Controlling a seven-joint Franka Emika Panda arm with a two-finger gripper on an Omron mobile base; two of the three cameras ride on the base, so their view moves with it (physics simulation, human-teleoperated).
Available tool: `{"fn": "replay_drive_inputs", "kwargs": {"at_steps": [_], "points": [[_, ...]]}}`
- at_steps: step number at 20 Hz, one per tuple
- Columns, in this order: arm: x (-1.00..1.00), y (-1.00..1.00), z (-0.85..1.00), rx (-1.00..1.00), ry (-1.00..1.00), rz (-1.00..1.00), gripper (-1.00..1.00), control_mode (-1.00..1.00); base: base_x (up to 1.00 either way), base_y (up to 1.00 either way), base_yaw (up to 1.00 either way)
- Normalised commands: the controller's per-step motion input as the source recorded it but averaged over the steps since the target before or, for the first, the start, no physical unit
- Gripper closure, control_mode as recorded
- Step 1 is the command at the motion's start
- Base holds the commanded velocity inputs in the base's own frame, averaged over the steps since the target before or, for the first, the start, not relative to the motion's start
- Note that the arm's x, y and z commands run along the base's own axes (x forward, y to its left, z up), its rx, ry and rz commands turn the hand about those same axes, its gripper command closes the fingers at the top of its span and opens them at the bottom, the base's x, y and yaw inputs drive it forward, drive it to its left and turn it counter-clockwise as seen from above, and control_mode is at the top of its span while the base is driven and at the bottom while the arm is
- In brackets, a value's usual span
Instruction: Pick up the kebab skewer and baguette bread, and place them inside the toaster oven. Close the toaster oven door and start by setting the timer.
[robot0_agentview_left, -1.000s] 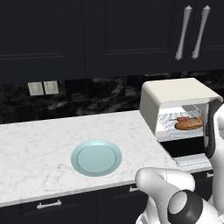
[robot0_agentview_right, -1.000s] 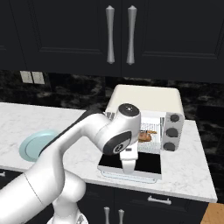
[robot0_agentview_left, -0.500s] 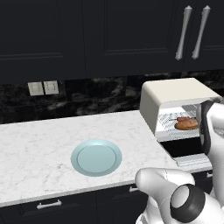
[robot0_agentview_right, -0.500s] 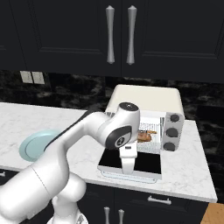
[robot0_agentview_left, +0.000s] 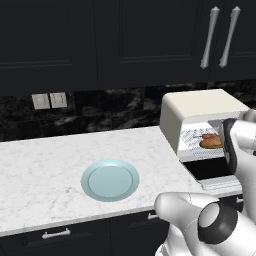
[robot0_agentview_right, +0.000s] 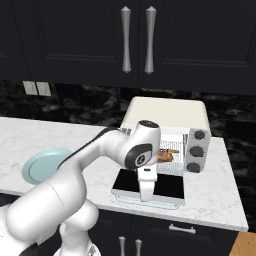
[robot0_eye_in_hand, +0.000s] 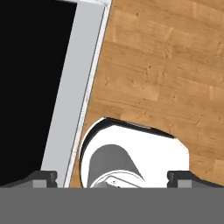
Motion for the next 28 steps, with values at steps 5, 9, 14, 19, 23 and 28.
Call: {"fn": "replay_drive_inputs", "kwargs": {"at_steps": [5, 9, 14, 19, 23, 28], "points": [[0.07, 0.0, -0.15, 0.0, 0.09, 0.0, -1.0, -1.0, 0.0, 0.0, 0.0], [0.01, 0.0, -0.25, 0.0, 0.11, 0.0, -1.0, -1.0, 0.0, 0.0, 0.0], [0.03, 0.0, -0.16, 0.0, 0.07, 0.0, -1.0, -1.0, 0.0, 0.0, 0.0], [0.16, 0.0, 0.0, 0.0, 0.04, 0.0, -1.0, -1.0, 0.0, 0.0, 0.0], [0.15, 0.01, -0.07, 0.0, 0.05, 0.0, -1.0, -1.0, 0.0, 0.0, 0.0], [0.13, 0.02, -0.06, 0.0, 0.02, 0.0, -1.0, -1.0, 0.0, 0.0, 0.0]]}}
